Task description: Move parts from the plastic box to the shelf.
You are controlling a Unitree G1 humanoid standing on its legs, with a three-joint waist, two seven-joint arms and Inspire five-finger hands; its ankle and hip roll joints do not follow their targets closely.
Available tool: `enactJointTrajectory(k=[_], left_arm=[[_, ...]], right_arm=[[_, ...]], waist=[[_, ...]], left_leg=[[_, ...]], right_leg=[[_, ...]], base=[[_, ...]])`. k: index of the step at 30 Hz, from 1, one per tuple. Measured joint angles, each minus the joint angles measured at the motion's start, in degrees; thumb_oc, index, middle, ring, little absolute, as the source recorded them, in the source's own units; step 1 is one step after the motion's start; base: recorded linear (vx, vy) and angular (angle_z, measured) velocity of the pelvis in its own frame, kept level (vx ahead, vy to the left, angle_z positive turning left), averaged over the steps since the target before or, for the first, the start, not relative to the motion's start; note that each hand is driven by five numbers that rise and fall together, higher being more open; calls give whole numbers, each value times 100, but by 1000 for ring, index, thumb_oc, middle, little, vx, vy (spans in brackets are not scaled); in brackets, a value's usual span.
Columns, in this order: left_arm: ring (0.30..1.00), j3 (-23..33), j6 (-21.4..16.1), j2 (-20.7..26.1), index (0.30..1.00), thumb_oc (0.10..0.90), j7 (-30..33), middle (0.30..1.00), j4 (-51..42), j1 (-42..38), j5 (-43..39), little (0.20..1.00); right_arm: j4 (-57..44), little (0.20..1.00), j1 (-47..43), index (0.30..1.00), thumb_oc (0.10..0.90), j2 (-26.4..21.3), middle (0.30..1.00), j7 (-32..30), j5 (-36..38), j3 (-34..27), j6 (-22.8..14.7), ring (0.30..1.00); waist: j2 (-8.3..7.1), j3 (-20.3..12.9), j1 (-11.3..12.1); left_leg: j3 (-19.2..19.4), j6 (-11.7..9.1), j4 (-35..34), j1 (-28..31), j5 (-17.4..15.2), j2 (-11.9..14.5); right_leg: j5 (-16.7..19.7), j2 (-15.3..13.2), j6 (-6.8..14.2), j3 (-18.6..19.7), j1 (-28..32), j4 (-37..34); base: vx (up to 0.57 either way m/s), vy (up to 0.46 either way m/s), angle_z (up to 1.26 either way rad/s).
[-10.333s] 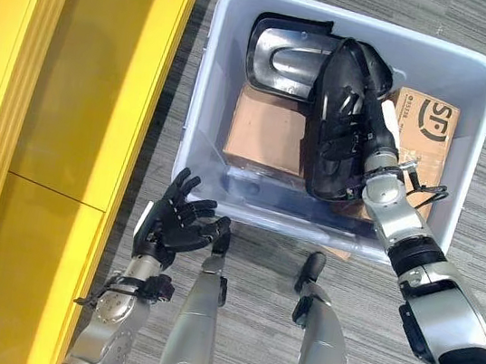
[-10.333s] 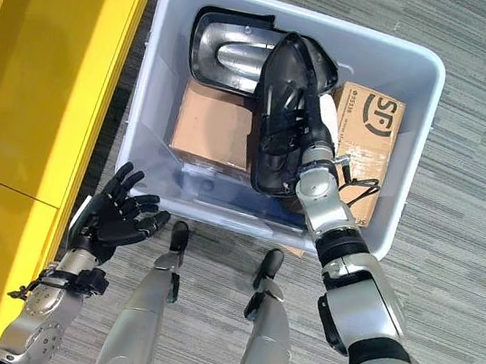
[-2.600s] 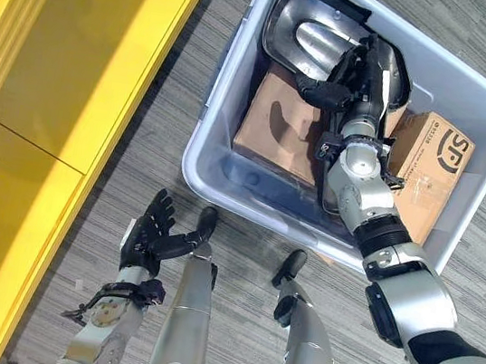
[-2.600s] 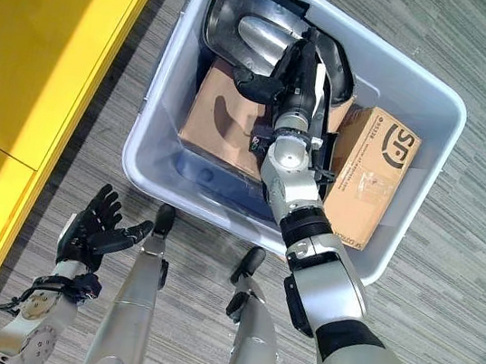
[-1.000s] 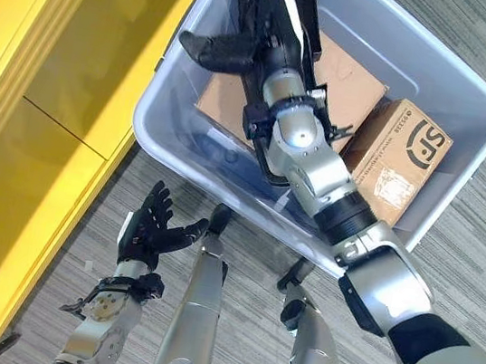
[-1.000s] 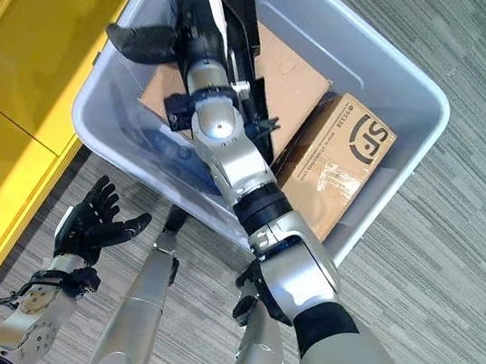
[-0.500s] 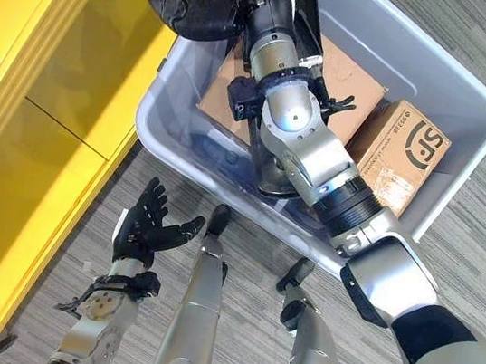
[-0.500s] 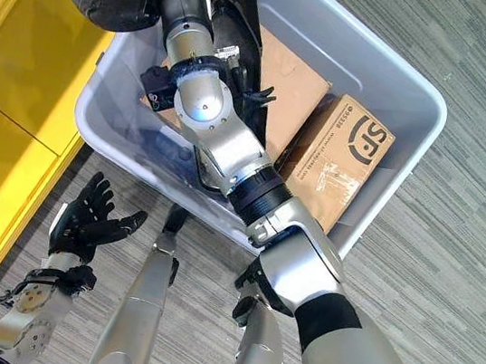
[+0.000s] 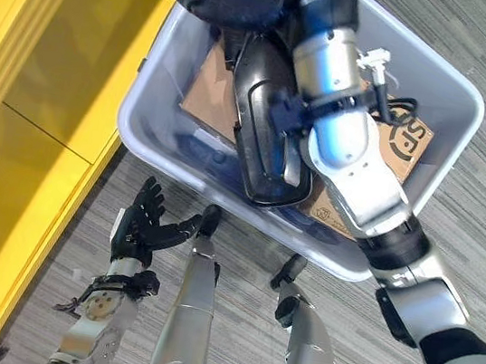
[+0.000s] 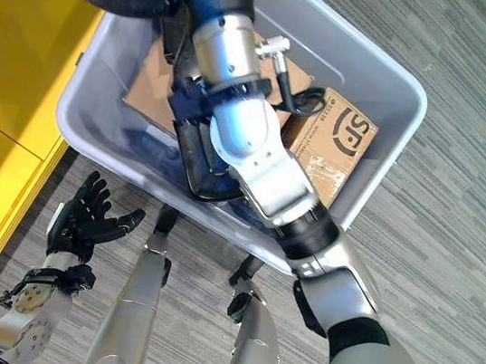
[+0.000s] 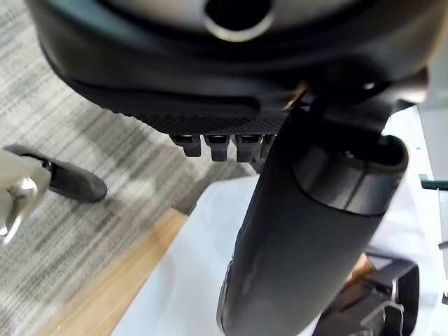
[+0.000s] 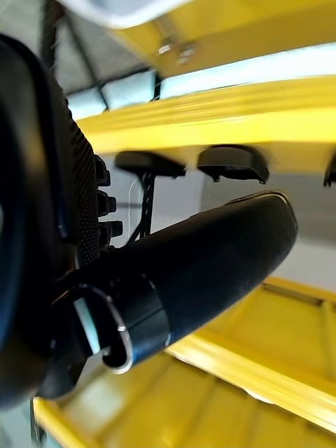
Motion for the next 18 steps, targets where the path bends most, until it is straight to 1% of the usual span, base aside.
enactJointTrajectory(k=[1,2,4,5,6,7,9,12,13,14,18], left_arm=[[1000,19,2,1,1000,900,1,1000,-40,32,7,1000],[1000,39,3,-22,1000,900,1,1000,-125,81,9,1000],[1000,55,22,-32,1000,900,-2,1000,-139,119,11,1000],[1000,51,47,-39,1000,900,-6,1000,-165,121,12,1000],[1000,94,61,-56,1000,900,-15,1000,-224,184,14,1000],[1000,119,114,-53,1000,900,-16,1000,-218,224,16,1000],[1000,113,122,-64,1000,900,-28,1000,-213,249,27,1000],[1000,132,122,-94,1000,900,-39,1000,-221,252,51,1000],[1000,149,122,-179,1000,900,-54,1000,-220,262,59,1000],[1000,139,122,-181,1000,900,-62,1000,-220,266,59,1000],[1000,135,124,-179,1000,900,-148,1000,-218,278,62,1000]], right_arm=[[-116,1000,160,1000,900,-155,1000,103,-122,-104,18,1000],[-463,1000,585,1000,900,-242,1000,134,-241,-289,-4,1000],[-464,1000,795,1000,900,-353,1000,181,-347,-386,-12,1000],[-578,1000,1052,1000,900,-432,1000,224,-439,-499,-15,1000],[-759,1000,1551,1000,900,-735,1000,272,-606,-604,-41,1000],[-775,1000,1813,1000,900,-994,1000,361,-789,-629,-22,1000],[-794,1000,2224,1000,900,-1125,1000,365,-1093,-809,-24,1000],[-805,1000,2533,1000,900,-1319,1000,428,-1365,-871,14,1000],[-849,1000,2730,1000,900,-1714,1000,544,-1692,-889,6,1000],[-849,1000,2768,1000,900,-1837,1000,589,-1772,-890,10,1000],[-851,1000,2951,1000,900,-1923,1000,685,-1991,-946,7,1000]], waist=[[-18,-3,-62],[-41,-3,-63],[-54,-3,-167],[-58,-1,-206],[-95,-1,-207],[-100,1,-271],[-110,1,-285],[-123,4,-338],[-138,2,-306],[-142,4,-312],[-163,4,-337]], left_leg=[[12,5,8,-3,-7,23],[12,13,8,-15,-12,30],[33,23,15,-19,-19,35],[38,24,15,-22,-20,42],[53,39,16,-28,-34,45],[66,41,12,-39,-39,49],[96,54,11,-39,-57,60],[145,65,8,-39,-73,76],[152,70,7,-37,-75,76],[152,70,7,-38,-75,77],[151,70,12,-28,-75,88]], right_leg=[[-1,31,-2,22,-16,8],[-3,18,-5,21,-22,5],[0,41,-8,43,-39,0],[2,47,-8,48,-47,-7],[2,29,-8,57,-53,-16],[4,60,-8,63,-59,-42],[5,68,-6,86,-70,-56],[7,84,-3,129,-96,-67],[6,83,-2,129,-95,-68],[6,84,-2,129,-96,-68],[6,93,-3,135,-95,-53]], base=[[3,-3,-7],[1,0,-4],[-4,-2,-4],[-6,-7,-5],[-6,-10,-4],[-7,-13,-5],[-5,-5,-4],[-4,-23,-6],[-7,-25,-3],[0,0,0],[0,0,0]])
